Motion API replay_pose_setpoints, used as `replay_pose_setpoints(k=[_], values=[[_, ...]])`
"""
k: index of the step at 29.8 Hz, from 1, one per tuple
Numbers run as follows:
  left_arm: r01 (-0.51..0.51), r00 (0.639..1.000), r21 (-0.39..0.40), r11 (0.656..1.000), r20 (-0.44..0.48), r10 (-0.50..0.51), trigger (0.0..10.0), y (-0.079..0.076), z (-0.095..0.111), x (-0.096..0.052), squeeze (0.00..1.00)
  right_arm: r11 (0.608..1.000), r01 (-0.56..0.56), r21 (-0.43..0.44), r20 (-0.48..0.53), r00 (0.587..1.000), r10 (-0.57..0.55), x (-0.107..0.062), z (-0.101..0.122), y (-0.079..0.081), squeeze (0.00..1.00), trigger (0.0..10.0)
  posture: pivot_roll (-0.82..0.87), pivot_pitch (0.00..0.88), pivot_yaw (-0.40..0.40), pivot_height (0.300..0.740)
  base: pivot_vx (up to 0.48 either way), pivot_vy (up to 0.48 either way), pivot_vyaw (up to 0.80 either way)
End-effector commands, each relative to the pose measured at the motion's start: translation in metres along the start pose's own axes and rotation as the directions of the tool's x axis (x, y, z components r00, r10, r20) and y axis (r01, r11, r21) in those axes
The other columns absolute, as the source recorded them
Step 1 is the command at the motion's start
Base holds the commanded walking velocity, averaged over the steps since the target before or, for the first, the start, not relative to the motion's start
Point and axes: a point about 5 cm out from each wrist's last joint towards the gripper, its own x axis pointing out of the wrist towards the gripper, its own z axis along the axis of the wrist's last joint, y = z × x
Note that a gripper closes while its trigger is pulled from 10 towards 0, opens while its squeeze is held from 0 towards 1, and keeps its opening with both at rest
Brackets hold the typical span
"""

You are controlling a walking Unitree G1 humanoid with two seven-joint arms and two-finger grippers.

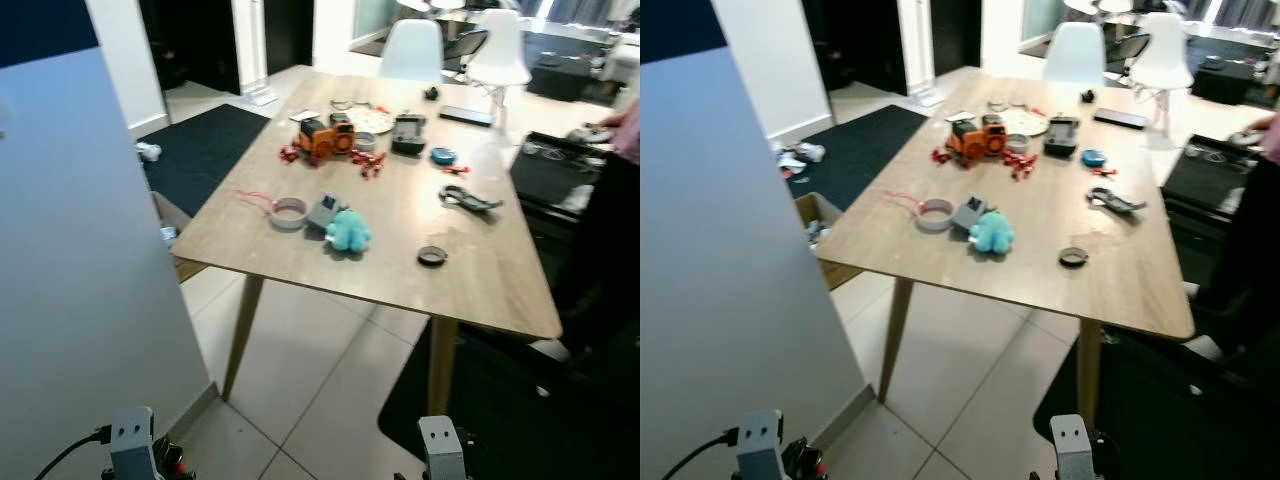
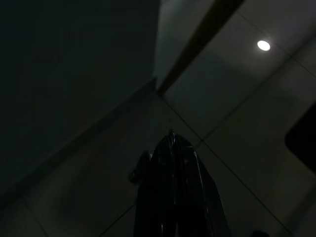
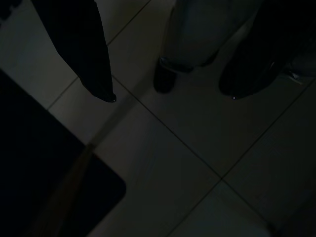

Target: Hang keys on a hook

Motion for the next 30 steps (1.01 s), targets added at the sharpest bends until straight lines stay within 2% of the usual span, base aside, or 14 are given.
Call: replay_pose_setpoints(k=[1, 18, 30], values=[[-0.005, 1.000, -0.001, 1.000, 0.003, 0.005, 10.0, -0.0018, -0.0003, 0.0001, 0.00, 1.000, -0.003, -0.004, 0.001, 1.000, 0.003, -0.0002, -0.0003, 0.0001, 0.00, 10.0, 0.07, 0.026, -0.014, 0.740, 0.000, 0.000, 0.80], [-0.029, 1.000, 0.002, 1.000, 0.010, 0.029, 10.0, 0.0011, 0.0009, -0.0002, 0.00, 1.000, -0.008, -0.018, 0.017, 1.000, 0.009, 0.0005, 0.0028, 0.0016, 0.00, 10.0, 0.07, 0.021, -0.020, 0.740, 0.000, 0.000, 0.80], [-0.093, 0.995, 0.021, 0.995, -0.039, 0.094, 10.0, 0.0048, -0.0012, 0.0014, 0.00, 1.000, -0.006, -0.024, 0.034, 0.999, 0.007, 0.0013, 0.0075, 0.0013, 0.00, 10.0, 0.07, 0.011, -0.022, 0.740, 0.000, 0.000, 0.80]])
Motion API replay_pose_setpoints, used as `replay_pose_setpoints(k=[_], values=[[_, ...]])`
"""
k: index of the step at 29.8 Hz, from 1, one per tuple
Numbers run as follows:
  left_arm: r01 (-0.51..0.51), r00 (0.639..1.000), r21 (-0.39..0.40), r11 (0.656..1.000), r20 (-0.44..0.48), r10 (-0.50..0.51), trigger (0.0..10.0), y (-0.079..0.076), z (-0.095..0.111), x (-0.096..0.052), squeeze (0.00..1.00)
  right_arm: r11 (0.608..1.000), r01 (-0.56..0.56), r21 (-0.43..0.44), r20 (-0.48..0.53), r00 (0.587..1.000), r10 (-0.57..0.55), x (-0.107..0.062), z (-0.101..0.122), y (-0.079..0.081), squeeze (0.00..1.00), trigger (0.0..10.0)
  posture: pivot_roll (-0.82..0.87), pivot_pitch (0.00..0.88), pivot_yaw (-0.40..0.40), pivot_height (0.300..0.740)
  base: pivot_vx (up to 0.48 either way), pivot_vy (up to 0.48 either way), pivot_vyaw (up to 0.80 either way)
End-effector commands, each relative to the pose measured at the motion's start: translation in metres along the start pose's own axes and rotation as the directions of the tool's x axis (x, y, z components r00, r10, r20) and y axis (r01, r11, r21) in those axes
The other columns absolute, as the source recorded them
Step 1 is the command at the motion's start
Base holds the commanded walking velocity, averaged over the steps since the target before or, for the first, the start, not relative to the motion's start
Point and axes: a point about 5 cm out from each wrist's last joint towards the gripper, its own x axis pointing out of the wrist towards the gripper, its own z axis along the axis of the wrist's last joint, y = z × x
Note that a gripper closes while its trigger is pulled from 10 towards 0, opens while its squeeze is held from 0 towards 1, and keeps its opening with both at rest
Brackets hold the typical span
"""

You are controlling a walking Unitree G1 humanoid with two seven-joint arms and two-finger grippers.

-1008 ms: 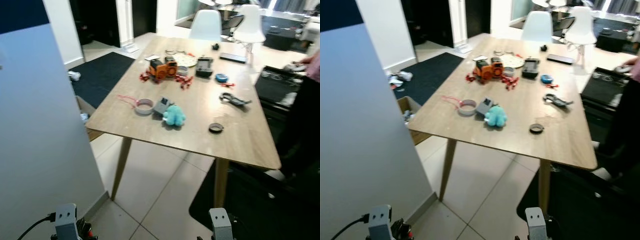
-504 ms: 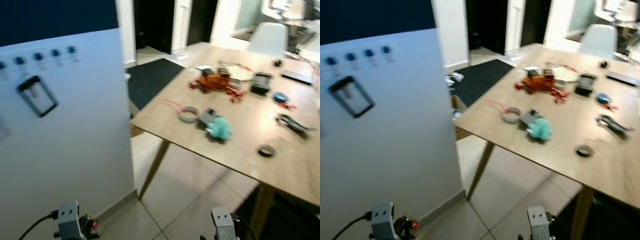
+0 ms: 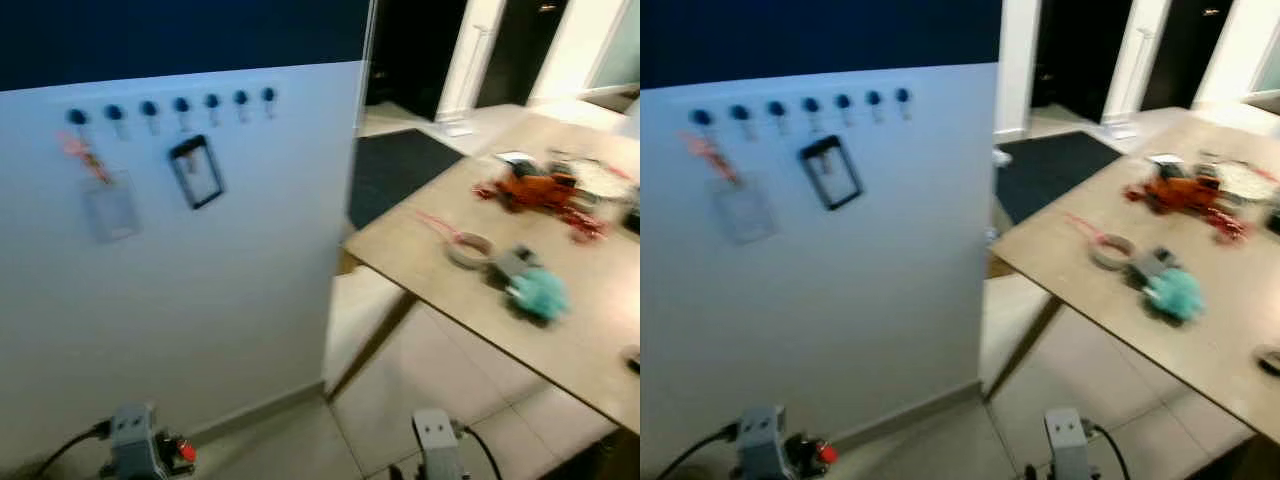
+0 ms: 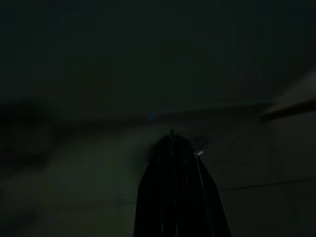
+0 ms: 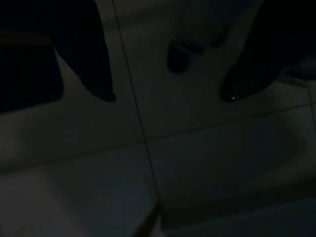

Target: Hang keys on a hook

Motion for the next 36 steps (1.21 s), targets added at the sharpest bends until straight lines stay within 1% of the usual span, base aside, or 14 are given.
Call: replay_pose_setpoints(k=[1, 9, 14, 18, 27, 31, 36], values=[[-0.004, 1.000, 0.018, 1.000, 0.000, 0.004, 10.0, 0.001, 0.004, 0.002, 0.00, 1.000, -0.003, -0.002, 0.001, 1.000, 0.003, 0.000, 0.001, 0.001, 0.00, 10.0, 0.07, 0.011, -0.022, 0.740, 0.000, 0.000, 0.80], [-0.002, 1.000, 0.022, 1.000, -0.014, 0.002, 10.0, -0.002, 0.005, 0.005, 0.00, 1.000, -0.002, 0.005, 0.021, 1.000, 0.002, 0.002, 0.008, 0.002, 0.00, 10.0, 0.07, 0.015, -0.023, 0.740, 0.000, 0.000, 0.80], [-0.014, 1.000, 0.070, 0.997, -0.012, 0.015, 10.0, -0.002, 0.008, 0.006, 0.00, 1.000, -0.003, 0.010, 0.029, 1.000, 0.003, 0.003, 0.010, 0.004, 0.00, 10.0, 0.07, 0.017, -0.024, 0.740, 0.000, 0.000, 0.80], [-0.002, 1.000, 0.088, 0.996, -0.013, 0.003, 10.0, -0.004, 0.008, 0.006, 0.00, 1.000, -0.005, 0.011, 0.030, 1.000, 0.005, 0.003, 0.010, 0.005, 0.00, 10.0, 0.08, 0.018, -0.025, 0.740, 0.000, 0.000, 0.80], [0.026, 0.999, 0.079, 0.997, -0.037, -0.023, 10.0, -0.010, 0.008, 0.008, 0.00, 1.000, -0.001, 0.013, 0.032, 0.999, 0.001, 0.003, 0.010, 0.004, 0.00, 10.0, 0.07, 0.023, -0.023, 0.740, 0.000, 0.000, 0.80], [0.034, 0.999, 0.109, 0.993, -0.034, -0.030, 10.0, -0.012, 0.009, 0.008, 0.00, 1.000, 0.002, 0.014, 0.031, 1.000, -0.003, 0.003, 0.010, 0.003, 0.00, 10.0, 0.07, 0.023, -0.022, 0.740, 0.000, 0.000, 0.80], [0.064, 0.996, 0.138, 0.988, -0.071, -0.054, 10.0, -0.015, 0.006, 0.009, 0.00, 1.000, 0.009, 0.013, 0.042, 0.999, -0.010, 0.002, 0.010, 0.002, 0.00, 10.0, 0.07, 0.029, -0.021, 0.740, 0.000, 0.000, 0.71]])
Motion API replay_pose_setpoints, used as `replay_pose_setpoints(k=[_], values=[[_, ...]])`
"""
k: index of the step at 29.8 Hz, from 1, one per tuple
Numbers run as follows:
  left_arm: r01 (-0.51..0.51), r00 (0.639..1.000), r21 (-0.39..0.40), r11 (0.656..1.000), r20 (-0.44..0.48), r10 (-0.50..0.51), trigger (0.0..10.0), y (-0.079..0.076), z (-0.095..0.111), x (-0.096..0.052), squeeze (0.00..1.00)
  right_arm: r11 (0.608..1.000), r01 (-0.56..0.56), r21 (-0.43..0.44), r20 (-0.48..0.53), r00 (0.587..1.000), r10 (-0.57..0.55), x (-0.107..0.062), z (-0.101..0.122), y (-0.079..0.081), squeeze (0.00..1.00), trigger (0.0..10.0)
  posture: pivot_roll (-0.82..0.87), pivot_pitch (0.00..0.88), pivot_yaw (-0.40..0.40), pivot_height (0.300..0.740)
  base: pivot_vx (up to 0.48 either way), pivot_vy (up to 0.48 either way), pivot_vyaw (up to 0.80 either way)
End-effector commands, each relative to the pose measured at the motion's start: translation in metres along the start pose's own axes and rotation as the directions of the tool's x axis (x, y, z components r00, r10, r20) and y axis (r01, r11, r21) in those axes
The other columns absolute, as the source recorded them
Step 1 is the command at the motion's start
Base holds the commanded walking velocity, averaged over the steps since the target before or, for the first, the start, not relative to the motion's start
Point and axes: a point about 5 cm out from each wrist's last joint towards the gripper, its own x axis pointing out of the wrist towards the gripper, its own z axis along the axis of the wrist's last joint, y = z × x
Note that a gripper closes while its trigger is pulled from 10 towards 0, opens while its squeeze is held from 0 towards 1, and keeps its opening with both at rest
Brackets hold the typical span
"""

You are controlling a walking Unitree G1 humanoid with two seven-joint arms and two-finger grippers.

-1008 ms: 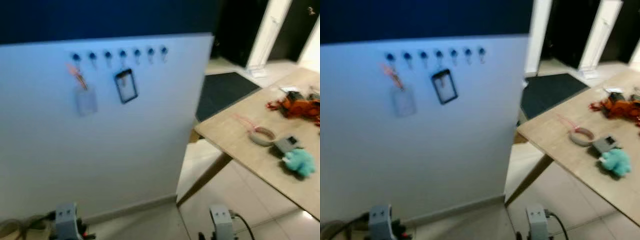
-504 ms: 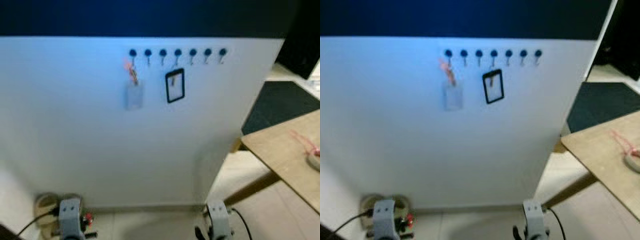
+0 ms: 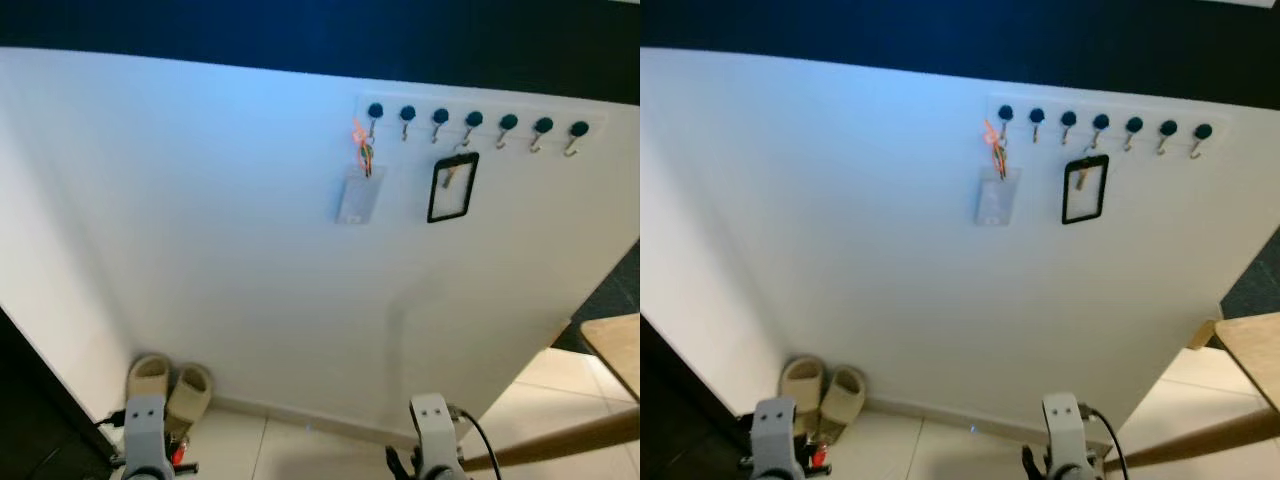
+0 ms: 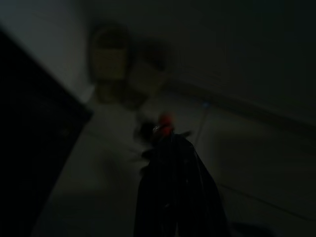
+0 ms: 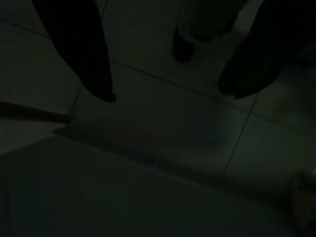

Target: Hang keys on a hook

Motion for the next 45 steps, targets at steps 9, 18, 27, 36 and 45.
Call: replay_pose_setpoints(k=[9, 18, 27, 36, 45], values=[[0.053, 0.999, 0.045, 0.998, 0.008, -0.053, 10.0, -0.011, 0.004, 0.002, 0.00, 0.999, 0.024, 0.046, -0.005, 1.000, -0.024, -0.002, -0.005, -0.003, 0.00, 10.0, 0.06, 0.032, -0.020, 0.740, 0.000, 0.000, 0.00], [0.057, 0.998, 0.034, 0.998, 0.002, -0.058, 10.0, -0.015, 0.008, 0.005, 0.00, 0.998, 0.033, 0.053, -0.006, 0.999, -0.033, -0.003, -0.006, -0.005, 0.00, 10.0, 0.05, 0.032, -0.013, 0.740, 0.000, -0.427, 0.00], [0.060, 0.998, 0.099, 0.993, 0.009, -0.061, 10.0, -0.015, 0.011, 0.006, 0.00, 0.998, 0.037, 0.053, -0.012, 0.999, -0.037, -0.003, -0.008, -0.006, 0.00, 10.0, 0.05, 0.035, -0.017, 0.740, 0.000, -0.143, 0.00], [0.052, 0.998, 0.138, 0.989, 0.032, -0.057, 10.0, -0.013, 0.016, 0.007, 0.00, 0.998, 0.036, 0.055, -0.010, 0.999, -0.035, -0.003, -0.007, -0.006, 0.00, 10.0, 0.05, 0.037, -0.014, 0.740, 0.000, 0.000, 0.00], [0.042, 0.997, 0.129, 0.991, 0.051, -0.049, 10.0, -0.010, 0.021, 0.009, 0.00, 0.998, 0.037, 0.052, -0.007, 0.999, -0.037, -0.003, -0.006, -0.006, 0.00, 10.0, 0.04, 0.030, -0.012, 0.740, 0.000, 0.000, 0.00]])
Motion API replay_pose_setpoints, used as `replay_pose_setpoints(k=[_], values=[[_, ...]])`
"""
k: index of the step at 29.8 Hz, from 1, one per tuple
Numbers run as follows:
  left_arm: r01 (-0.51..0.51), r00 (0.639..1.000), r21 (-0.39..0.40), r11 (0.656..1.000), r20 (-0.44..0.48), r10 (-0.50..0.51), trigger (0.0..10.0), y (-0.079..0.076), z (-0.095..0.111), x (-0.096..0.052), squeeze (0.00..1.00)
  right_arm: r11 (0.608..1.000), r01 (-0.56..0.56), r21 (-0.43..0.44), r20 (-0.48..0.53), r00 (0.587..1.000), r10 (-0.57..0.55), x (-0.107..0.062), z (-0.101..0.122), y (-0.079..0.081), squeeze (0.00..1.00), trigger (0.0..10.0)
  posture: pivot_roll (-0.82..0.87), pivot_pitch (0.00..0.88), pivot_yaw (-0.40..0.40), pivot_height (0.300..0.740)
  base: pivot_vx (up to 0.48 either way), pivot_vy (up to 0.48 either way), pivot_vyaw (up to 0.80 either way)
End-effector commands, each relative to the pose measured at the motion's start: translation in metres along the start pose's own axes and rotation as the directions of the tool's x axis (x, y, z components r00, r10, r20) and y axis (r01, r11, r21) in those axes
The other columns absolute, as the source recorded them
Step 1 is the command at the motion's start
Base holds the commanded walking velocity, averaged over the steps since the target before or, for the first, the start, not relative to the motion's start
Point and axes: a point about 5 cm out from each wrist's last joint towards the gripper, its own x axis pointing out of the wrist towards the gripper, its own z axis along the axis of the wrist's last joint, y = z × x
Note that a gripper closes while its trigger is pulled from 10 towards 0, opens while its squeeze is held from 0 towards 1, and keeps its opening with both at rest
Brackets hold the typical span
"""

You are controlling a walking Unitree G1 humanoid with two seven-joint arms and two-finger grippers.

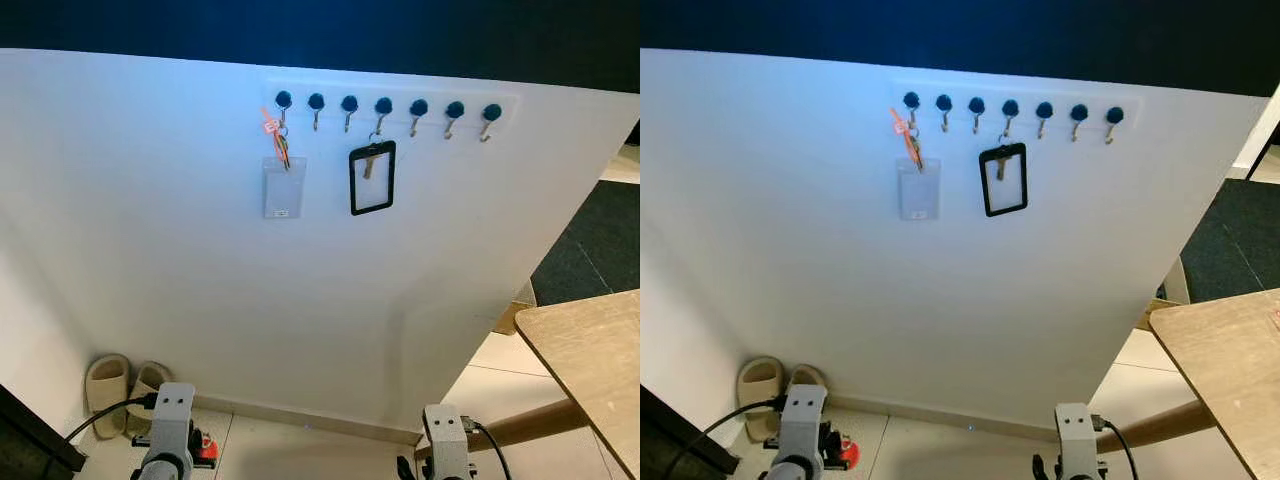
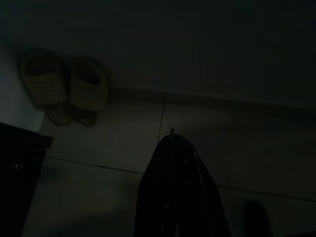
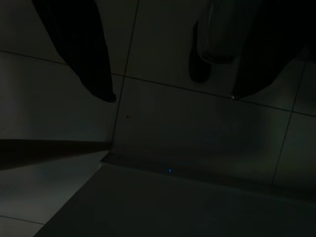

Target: Hang keys on a hook

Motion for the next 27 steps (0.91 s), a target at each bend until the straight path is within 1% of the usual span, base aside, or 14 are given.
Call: replay_pose_setpoints(k=[1, 5, 8, 9, 11, 15, 16, 17, 18, 19, 20, 22, 23, 27], values=[[-0.003, 0.999, 0.018, 1.000, 0.036, 0.002, 10.0, 0.006, 0.006, 0.000, 0.00, 1.000, 0.003, 0.002, -0.004, 1.000, -0.003, -0.001, -0.002, 0.000, 0.00, 10.0, 0.04, 0.028, -0.012, 0.740, 0.000, 0.000, 0.00], [0.088, 0.981, 0.107, 0.990, 0.161, -0.105, 10.0, -0.002, 0.025, 0.001, 0.00, 1.000, 0.007, 0.000, 0.012, 1.000, -0.007, -0.001, 0.000, -0.001, 0.00, 10.0, 0.04, 0.025, -0.015, 0.740, 0.000, 0.000, 0.00], [0.254, 0.893, 0.239, 0.937, 0.314, -0.322, 10.0, -0.018, 0.054, -0.003, 0.00, 1.000, 0.004, -0.017, 0.038, 0.999, -0.003, -0.001, 0.003, -0.002, 0.00, 10.0, 0.04, 0.025, -0.021, 0.740, 0.000, 0.000, 0.00], [0.254, 0.893, 0.239, 0.937, 0.314, -0.322, 10.0, -0.018, 0.054, -0.003, 0.00, 1.000, 0.004, -0.017, 0.038, 0.999, -0.003, -0.001, 0.003, -0.002, 0.00, 10.0, 0.04, 0.025, -0.021, 0.740, 0.000, 0.000, 0.00], [0.361, 0.770, 0.359, 0.860, 0.405, -0.493, 10.0, -0.034, 0.084, -0.010, 0.00, 0.999, -0.004, -0.048, 0.072, 0.997, 0.008, 0.001, 0.010, -0.001, 0.00, 10.0, 0.04, 0.026, -0.027, 0.740, 0.000, 0.000, 0.00], [0.448, 0.568, 0.491, 0.747, 0.488, -0.662, 10.0, -0.058, 0.144, -0.025, 0.00, 0.997, -0.025, -0.073, 0.156, 0.987, 0.036, 0.003, 0.027, 0.004, 0.00, 10.0, 0.05, 0.029, -0.034, 0.740, 0.000, 0.000, 0.00], [0.448, 0.568, 0.491, 0.747, 0.488, -0.662, 10.0, -0.058, 0.144, -0.025, 0.00, 0.997, -0.025, -0.073, 0.156, 0.987, 0.036, 0.003, 0.027, 0.004, 0.00, 10.0, 0.05, 0.029, -0.034, 0.740, 0.000, 0.000, 0.00], [0.476, 0.469, 0.532, 0.700, 0.520, -0.714, 10.0, -0.072, 0.175, -0.035, 0.00, 0.996, -0.034, -0.080, 0.199, 0.979, 0.050, 0.004, 0.036, 0.006, 0.00, 10.0, 0.05, 0.032, -0.033, 0.740, 0.000, 0.000, 0.00], [0.491, 0.411, 0.553, 0.674, 0.535, -0.738, 10.0, -0.080, 0.193, -0.042, 0.00, 0.995, -0.041, -0.089, 0.225, 0.973, 0.060, 0.004, 0.041, 0.008, 0.00, 10.0, 0.05, 0.034, -0.033, 0.740, 0.000, 0.000, 0.00], [0.499, 0.374, 0.567, 0.655, 0.541, -0.753, 10.0, -0.085, 0.202, -0.046, 0.00, 0.994, -0.045, -0.095, 0.240, 0.968, 0.066, 0.004, 0.043, 0.009, 0.00, 10.0, 0.05, 0.034, -0.033, 0.740, 0.000, 0.000, 0.00], [0.499, 0.374, 0.567, 0.655, 0.541, -0.753, 10.0, -0.085, 0.202, -0.046, 0.00, 0.994, -0.045, -0.095, 0.240, 0.968, 0.066, 0.004, 0.043, 0.009, 0.00, 10.0, 0.05, 0.034, -0.033, 0.740, 0.000, 0.000, 0.00], [0.513, 0.284, 0.611, 0.603, 0.542, -0.791, 10.0, -0.100, 0.231, -0.058, 0.00, 0.993, -0.063, -0.102, 0.297, 0.950, 0.091, 0.004, 0.053, 0.013, 0.00, 10.0, 0.05, 0.034, -0.031, 0.740, 0.000, 0.000, 0.00], [0.513, 0.284, 0.611, 0.603, 0.542, -0.791, 10.0, -0.100, 0.231, -0.058, 0.00, 0.993, -0.063, -0.102, 0.297, 0.950, 0.091, 0.004, 0.053, 0.013, 0.00, 10.0, 0.05, 0.034, -0.031, 0.740, 0.000, 0.000, 0.00], [0.519, 0.162, 0.709, 0.479, 0.468, -0.869, 10.0, -0.125, 0.275, -0.081, 0.00, 0.993, -0.096, -0.063, 0.465, 0.878, 0.114, 0.001, 0.084, 0.022, 0.00, 10.0, 0.03, 0.041, -0.014, 0.740, 0.000, 0.000, 0.00]])
